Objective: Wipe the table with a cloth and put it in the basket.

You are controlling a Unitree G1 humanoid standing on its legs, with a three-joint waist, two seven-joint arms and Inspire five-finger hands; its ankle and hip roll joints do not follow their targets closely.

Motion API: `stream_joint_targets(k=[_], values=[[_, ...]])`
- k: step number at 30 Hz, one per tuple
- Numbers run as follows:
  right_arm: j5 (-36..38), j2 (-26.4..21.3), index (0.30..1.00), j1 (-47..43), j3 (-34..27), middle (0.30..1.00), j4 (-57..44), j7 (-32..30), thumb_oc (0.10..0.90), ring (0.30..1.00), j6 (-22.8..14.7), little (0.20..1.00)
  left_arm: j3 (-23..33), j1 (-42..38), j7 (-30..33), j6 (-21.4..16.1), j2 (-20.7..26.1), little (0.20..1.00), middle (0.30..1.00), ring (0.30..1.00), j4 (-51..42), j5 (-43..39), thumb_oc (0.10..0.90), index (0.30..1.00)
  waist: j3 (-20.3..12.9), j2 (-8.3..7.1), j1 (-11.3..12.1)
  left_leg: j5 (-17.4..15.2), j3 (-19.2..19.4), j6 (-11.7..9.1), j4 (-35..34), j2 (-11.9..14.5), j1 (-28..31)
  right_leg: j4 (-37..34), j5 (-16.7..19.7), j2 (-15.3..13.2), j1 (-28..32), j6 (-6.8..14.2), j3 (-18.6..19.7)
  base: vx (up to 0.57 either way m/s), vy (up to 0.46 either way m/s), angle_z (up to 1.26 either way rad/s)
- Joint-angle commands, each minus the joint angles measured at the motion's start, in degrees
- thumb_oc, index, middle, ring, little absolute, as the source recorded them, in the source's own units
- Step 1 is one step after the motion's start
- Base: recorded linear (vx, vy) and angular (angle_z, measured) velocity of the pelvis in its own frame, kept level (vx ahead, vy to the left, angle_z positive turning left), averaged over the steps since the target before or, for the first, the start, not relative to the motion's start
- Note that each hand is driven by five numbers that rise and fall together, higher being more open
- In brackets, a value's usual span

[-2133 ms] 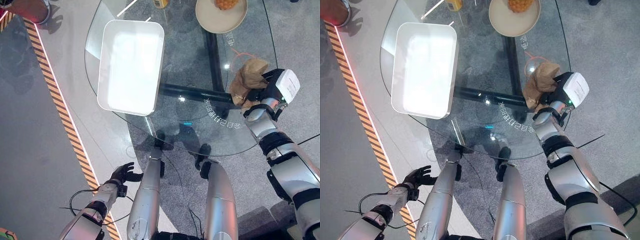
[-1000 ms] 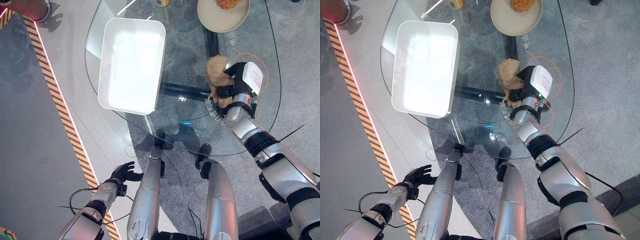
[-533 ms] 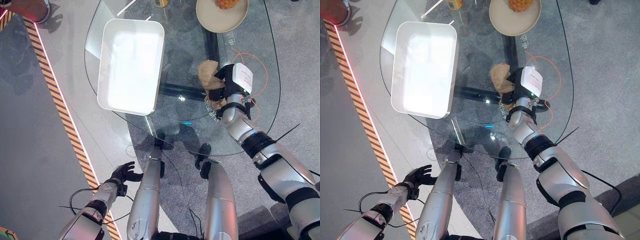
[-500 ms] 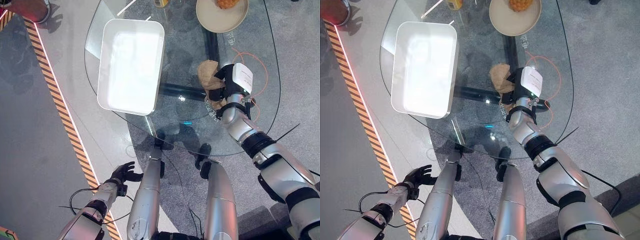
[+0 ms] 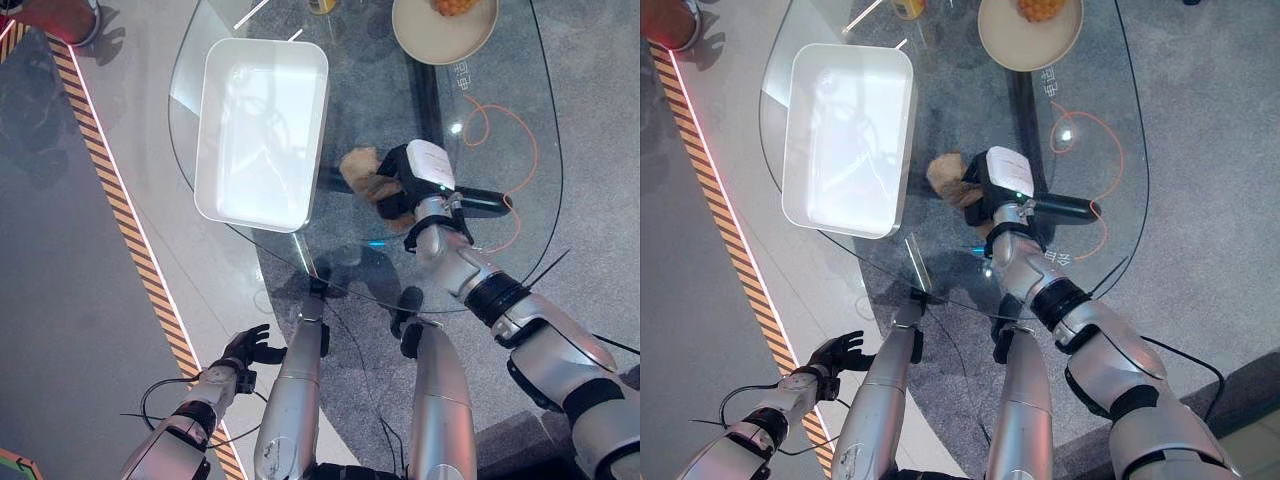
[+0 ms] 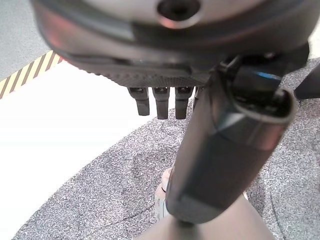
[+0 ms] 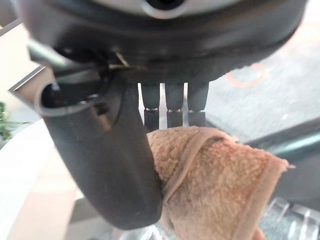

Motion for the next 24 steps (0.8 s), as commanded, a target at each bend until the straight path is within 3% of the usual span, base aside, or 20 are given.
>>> stream_joint_targets(k=[1, 16, 24], values=[[-3.0, 0.7, 0.300, -2.7, 0.4, 0.300, -7.5, -1.0, 0.100, 0.300, -4.3, 0.200, -0.3, 1.7, 0.3, 0.2, -2.4, 0.900, 0.900, 0.900, 0.0, 1.3, 0.800, 0.900, -1.2, 0.92, -0.2, -6.6, 5.1, 4.3, 6.6, -2.7, 0.9, -10.6, 8.4, 0.7, 2.4, 2.4, -0.4, 0.00, 0.000, 0.00], [1.3, 0.4, 0.300, -1.2, -1.5, 0.300, -5.3, -7.1, 0.100, 0.300, -2.6, 0.200, 0.5, 0.7, 2.2, -2.5, -2.5, 0.900, 0.900, 0.900, 0.8, -1.4, 0.800, 0.900, -1.2, 0.99, -0.9, -6.4, 5.4, 4.0, 6.8, -2.1, 1.2, -10.0, 8.3, 0.4, 2.3, 2.4, -0.1, 0.00, 0.000, 0.00], [7.5, -1.5, 0.300, -0.7, -5.3, 0.300, -3.5, -11.9, 0.100, 0.300, -3.7, 0.200, 5.0, 0.7, 7.3, -10.2, -2.7, 0.900, 0.900, 0.900, -1.0, -12.2, 0.800, 0.900, -1.2, 1.45, -1.2, -6.3, 5.5, 4.0, 6.9, -2.0, 1.2, -9.0, 7.8, 0.4, 2.0, 2.3, 0.3, 0.00, 0.000, 0.00]])
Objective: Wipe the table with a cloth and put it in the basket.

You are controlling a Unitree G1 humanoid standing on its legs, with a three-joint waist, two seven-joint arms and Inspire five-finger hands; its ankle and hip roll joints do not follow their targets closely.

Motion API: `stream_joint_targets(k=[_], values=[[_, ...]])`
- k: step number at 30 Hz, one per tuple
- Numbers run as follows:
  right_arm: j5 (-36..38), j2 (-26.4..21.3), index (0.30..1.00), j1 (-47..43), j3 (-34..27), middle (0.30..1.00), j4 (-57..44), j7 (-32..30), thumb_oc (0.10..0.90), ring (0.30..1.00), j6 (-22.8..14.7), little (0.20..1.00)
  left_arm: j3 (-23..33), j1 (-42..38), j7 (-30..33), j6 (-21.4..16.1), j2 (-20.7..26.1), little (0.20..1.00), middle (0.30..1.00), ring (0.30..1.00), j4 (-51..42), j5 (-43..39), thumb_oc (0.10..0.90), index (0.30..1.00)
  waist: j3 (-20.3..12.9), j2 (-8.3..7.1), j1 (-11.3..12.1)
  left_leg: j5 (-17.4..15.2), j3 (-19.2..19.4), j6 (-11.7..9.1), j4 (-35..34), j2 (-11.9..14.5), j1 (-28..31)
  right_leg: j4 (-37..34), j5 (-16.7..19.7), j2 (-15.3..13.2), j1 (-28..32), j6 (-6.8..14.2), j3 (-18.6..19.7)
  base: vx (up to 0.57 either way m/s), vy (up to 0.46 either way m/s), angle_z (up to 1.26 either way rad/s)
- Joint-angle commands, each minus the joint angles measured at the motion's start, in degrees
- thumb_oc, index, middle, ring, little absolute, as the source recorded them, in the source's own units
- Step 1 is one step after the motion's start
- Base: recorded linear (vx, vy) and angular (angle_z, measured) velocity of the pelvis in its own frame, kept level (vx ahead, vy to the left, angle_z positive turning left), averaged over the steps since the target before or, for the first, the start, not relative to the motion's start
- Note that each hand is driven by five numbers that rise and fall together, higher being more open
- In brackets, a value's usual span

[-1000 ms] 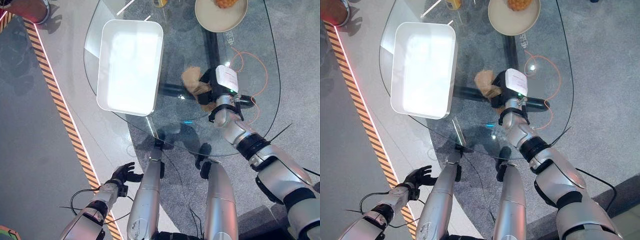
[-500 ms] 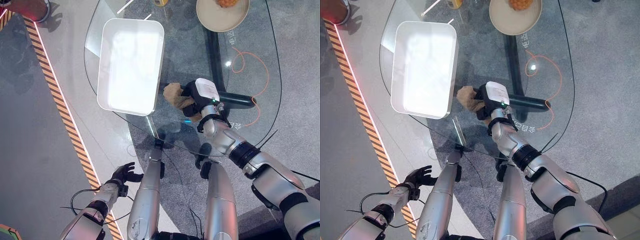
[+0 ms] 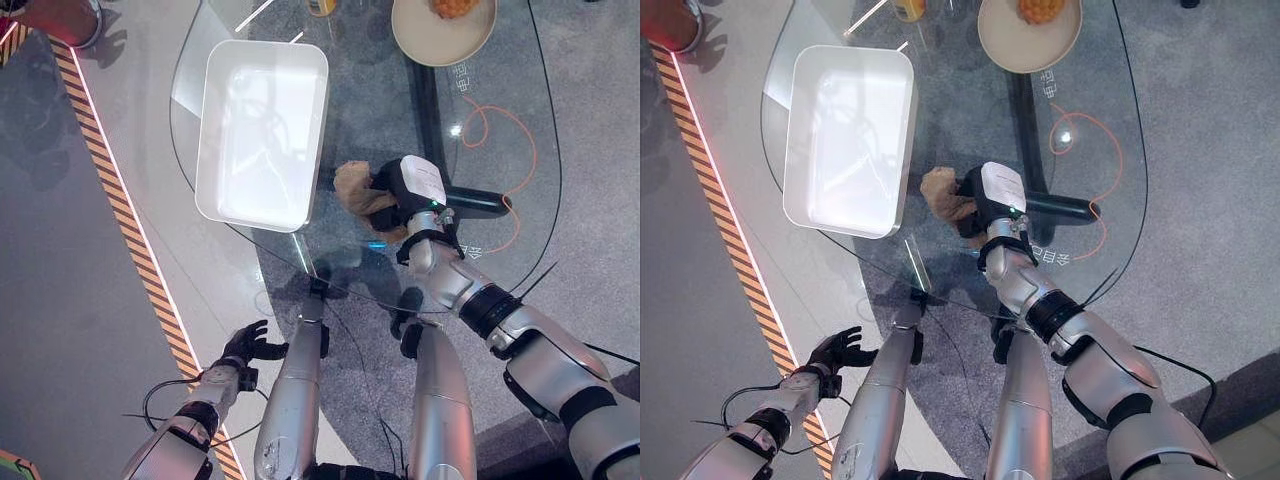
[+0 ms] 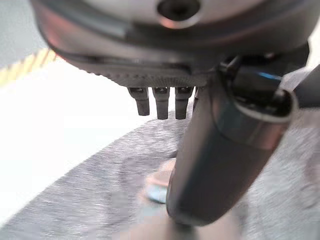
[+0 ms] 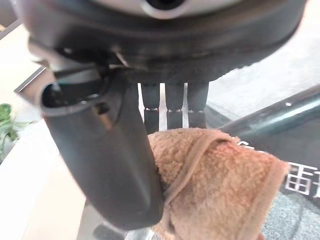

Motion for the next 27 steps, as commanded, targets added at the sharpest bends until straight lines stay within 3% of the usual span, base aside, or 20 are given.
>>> stream_joint_targets(k=[1, 6, 14, 27], values=[[2.6, -1.8, 0.300, -2.2, -4.3, 0.300, -4.3, -7.4, 0.100, 0.300, -4.1, 0.200, 3.5, 0.7, 3.9, -5.6, -1.3, 0.900, 0.900, 0.900, -0.4, -7.2, 0.800, 0.900, -1.2, 1.47, -1.0, -6.9, 5.6, 3.8, 7.5, -1.8, 0.6, -9.2, 7.7, 0.8, 1.6, 2.3, 0.1, 0.00, 0.000, 0.00], [6.7, -3.4, 0.300, 0.4, -9.6, 0.300, -7.3, -11.3, 0.100, 0.300, -5.9, 0.200, 9.6, 0.5, 7.0, -10.3, -0.6, 0.900, 0.900, 0.900, -5.8, -15.2, 0.800, 0.900, -1.2, 1.09, -1.1, -7.2, 5.4, 4.1, 8.3, -1.8, -0.1, -7.9, 6.8, 0.9, 1.0, 2.3, 0.1, 0.00, 0.000, 0.00], [8.3, -5.4, 0.300, 6.3, -17.2, 0.300, -13.4, -15.7, 0.100, 0.300, -9.4, 0.200, 15.1, -0.5, 10.2, -16.9, 0.6, 0.900, 0.900, 0.900, -14.0, -20.4, 0.800, 0.900, -1.2, -0.14, -1.9, -7.7, 5.1, 4.7, 9.0, -1.7, -1.1, -7.1, 6.4, 1.6, 0.4, 2.5, 0.3, 0.00, -0.004, 0.00], [6.7, -6.6, 0.300, 13.2, -25.5, 0.300, -22.0, -16.2, 0.100, 0.300, -15.9, 0.200, 24.4, -3.3, 15.3, -26.1, 4.6, 0.900, 0.900, 0.900, -21.6, -27.8, 0.800, 0.900, -1.2, -1.38, -3.4, -8.5, 4.9, 4.7, 10.1, -1.6, -1.5, -6.6, 5.5, 2.2, 0.4, 2.4, 1.0, 0.00, 0.000, 0.00]])
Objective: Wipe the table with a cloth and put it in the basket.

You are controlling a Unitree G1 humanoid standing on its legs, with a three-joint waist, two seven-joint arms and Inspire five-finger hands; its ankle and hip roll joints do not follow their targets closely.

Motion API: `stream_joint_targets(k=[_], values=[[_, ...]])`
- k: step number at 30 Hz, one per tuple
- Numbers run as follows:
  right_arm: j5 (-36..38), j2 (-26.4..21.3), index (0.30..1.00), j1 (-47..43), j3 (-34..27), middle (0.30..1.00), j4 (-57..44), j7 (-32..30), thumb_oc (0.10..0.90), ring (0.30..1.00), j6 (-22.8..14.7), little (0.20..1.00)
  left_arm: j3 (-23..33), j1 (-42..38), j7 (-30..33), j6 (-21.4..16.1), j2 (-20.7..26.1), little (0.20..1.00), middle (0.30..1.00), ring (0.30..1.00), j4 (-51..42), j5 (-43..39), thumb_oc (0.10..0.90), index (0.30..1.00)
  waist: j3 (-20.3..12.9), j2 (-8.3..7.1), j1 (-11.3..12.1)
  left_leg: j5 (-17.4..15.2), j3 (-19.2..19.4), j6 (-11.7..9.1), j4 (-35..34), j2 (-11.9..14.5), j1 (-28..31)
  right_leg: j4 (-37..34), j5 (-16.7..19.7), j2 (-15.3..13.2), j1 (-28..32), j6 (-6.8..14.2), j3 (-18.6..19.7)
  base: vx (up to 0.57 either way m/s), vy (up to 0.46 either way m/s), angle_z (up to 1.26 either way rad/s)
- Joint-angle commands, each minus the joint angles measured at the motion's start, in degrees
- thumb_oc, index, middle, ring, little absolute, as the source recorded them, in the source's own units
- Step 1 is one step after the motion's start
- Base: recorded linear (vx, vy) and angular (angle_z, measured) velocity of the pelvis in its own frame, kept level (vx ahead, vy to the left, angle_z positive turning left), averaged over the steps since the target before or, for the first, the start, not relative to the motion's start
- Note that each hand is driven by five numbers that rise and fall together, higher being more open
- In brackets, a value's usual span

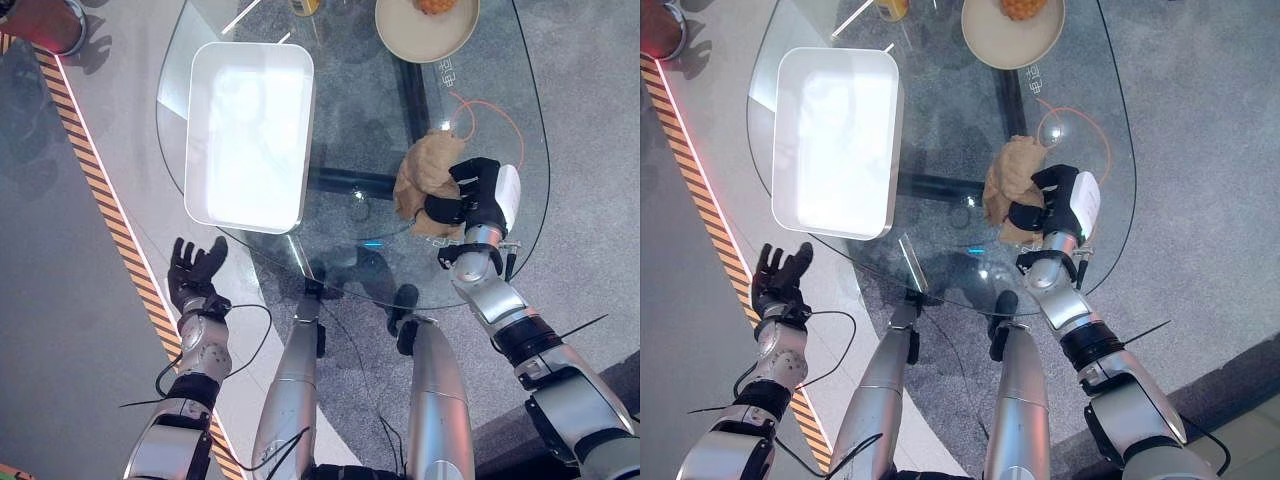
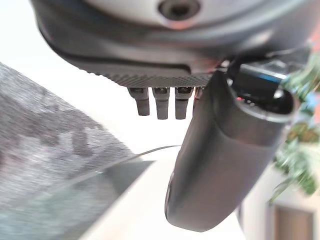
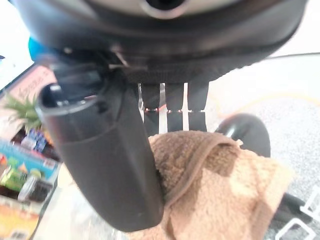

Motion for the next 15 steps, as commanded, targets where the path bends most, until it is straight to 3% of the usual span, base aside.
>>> stream_joint_targets(k=[1, 6, 15], values=[[-3.3, -1.9, 0.300, -2.6, -3.6, 0.300, -11.5, -3.9, 0.100, 0.300, -8.4, 0.200, 4.0, 0.1, 1.5, -8.2, 5.0, 0.900, 0.900, 0.900, -3.4, -0.5, 0.800, 0.900, -1.4, -1.06, -1.1, -8.1, 5.0, 4.5, 9.0, -1.8, -0.4, -6.4, 5.5, 1.3, 0.9, 2.3, 1.1, 0.00, 0.000, 0.00], [-5.3, -1.6, 0.300, -1.5, -5.3, 0.300, -16.0, -3.2, 0.100, 0.300, -9.4, 0.200, 5.8, 0.0, 4.1, -11.3, 5.0, 0.900, 0.900, 0.900, -9.2, 0.5, 0.800, 0.900, -1.4, -1.22, -1.1, -8.1, 5.0, 4.4, 8.8, -1.8, -0.4, -6.8, 5.3, 1.5, 1.2, 2.4, 1.1, 0.00, 0.000, 0.00], [-8.5, -0.1, 0.300, 0.7, -7.8, 0.300, -21.7, -2.0, 0.100, 0.300, -10.8, 0.200, 7.9, 0.2, 12.8, -16.3, 3.1, 0.900, 0.900, 0.900, -20.2, 9.9, 0.800, 0.900, -1.4, -1.43, -1.0, -8.3, 4.9, 4.4, 8.6, -2.0, -0.5, -7.6, 5.4, 1.6, 1.6, 2.6, 1.3, 0.00, 0.000, 0.00]])
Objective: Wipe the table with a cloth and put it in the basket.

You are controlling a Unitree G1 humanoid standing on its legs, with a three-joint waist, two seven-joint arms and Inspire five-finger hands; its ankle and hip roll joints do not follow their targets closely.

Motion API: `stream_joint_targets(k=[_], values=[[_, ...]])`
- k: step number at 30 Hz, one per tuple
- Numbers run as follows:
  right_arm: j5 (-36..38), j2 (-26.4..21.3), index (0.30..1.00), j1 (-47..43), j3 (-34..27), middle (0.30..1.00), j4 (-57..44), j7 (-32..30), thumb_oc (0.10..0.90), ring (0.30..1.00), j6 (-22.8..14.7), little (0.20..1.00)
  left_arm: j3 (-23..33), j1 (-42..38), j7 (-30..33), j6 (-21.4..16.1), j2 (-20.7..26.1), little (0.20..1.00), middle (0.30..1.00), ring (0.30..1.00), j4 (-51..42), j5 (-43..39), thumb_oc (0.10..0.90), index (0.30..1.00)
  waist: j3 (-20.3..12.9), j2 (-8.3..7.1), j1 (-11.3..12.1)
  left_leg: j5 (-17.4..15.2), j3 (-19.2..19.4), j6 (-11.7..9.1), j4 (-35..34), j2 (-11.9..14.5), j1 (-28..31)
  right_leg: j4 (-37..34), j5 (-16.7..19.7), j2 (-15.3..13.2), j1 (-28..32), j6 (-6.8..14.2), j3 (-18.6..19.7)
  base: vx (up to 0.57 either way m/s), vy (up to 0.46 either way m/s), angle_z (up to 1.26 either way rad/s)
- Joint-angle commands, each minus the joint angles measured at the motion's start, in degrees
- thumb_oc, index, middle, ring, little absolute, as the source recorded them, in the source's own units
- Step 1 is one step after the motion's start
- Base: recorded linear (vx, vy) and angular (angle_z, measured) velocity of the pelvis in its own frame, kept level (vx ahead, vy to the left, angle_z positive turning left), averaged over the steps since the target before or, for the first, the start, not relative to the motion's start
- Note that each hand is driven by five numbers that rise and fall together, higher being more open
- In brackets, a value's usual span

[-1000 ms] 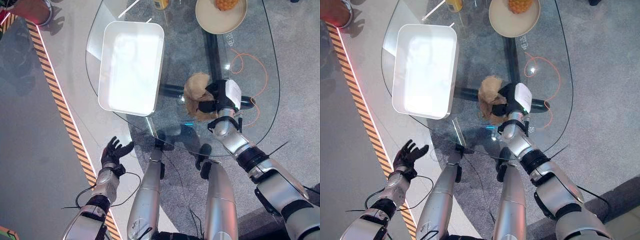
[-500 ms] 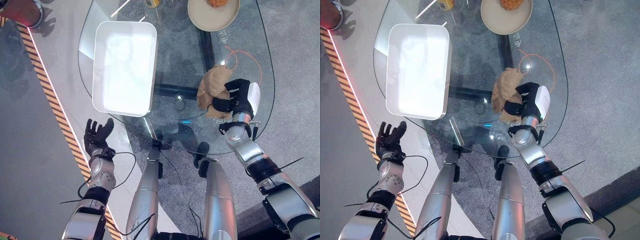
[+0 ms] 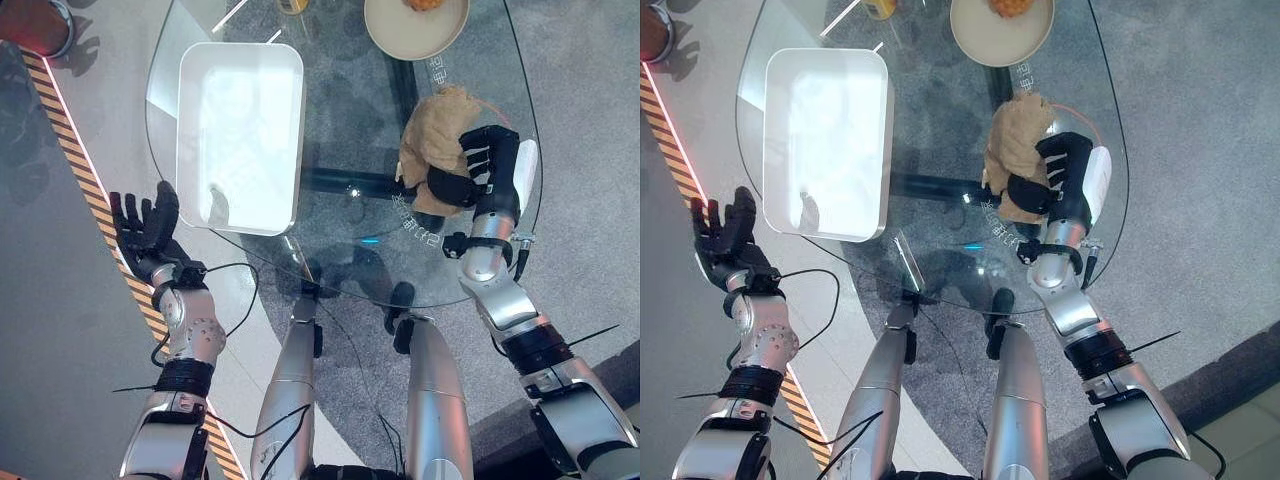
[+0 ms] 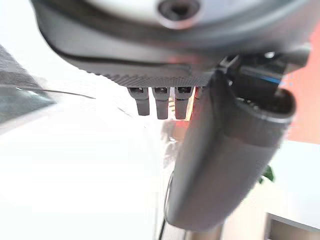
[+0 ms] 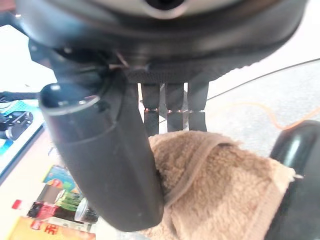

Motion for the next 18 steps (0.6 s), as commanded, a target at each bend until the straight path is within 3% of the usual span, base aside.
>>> stream_joint_targets(k=[1, 8, 18], values=[[-4.6, -0.1, 0.300, -2.2, -4.5, 0.300, -10.3, -1.9, 0.100, 0.300, -7.9, 0.200, 5.7, 0.2, 4.5, -7.9, 2.5, 0.900, 0.900, 0.900, -4.9, 9.7, 0.800, 0.900, -1.5, -1.25, -0.3, -8.1, 4.8, 4.4, 8.6, -2.3, -0.4, -7.2, 5.4, 1.3, 1.7, 2.6, 1.2, 0.00, 0.000, 0.00], [-5.1, 0.6, 0.300, -2.3, -5.4, 0.300, -12.6, -0.4, 0.100, 0.300, -8.4, 0.200, 4.9, -0.3, 3.9, -5.9, 3.4, 0.900, 0.900, 0.900, -11.2, 17.6, 0.800, 0.900, -1.5, -1.37, 0.0, -8.2, 4.8, 4.3, 8.4, -2.3, -0.2, -7.7, 5.6, 1.2, 2.1, 2.7, 1.0, 0.00, 0.000, 0.00], [-7.3, 1.8, 0.300, -2.5, -5.9, 0.300, -17.5, 4.1, 0.100, 0.300, -11.6, 0.200, 0.5, -2.4, -12.3, 0.0, 3.6, 0.900, 0.900, 0.900, -19.4, 15.3, 0.800, 0.900, -1.5, -1.62, -0.7, -8.2, 5.3, 4.3, 8.0, -2.2, 0.0, -8.4, 6.3, 1.5, 2.4, 3.3, 1.3, 0.00, 0.000, 0.00]])
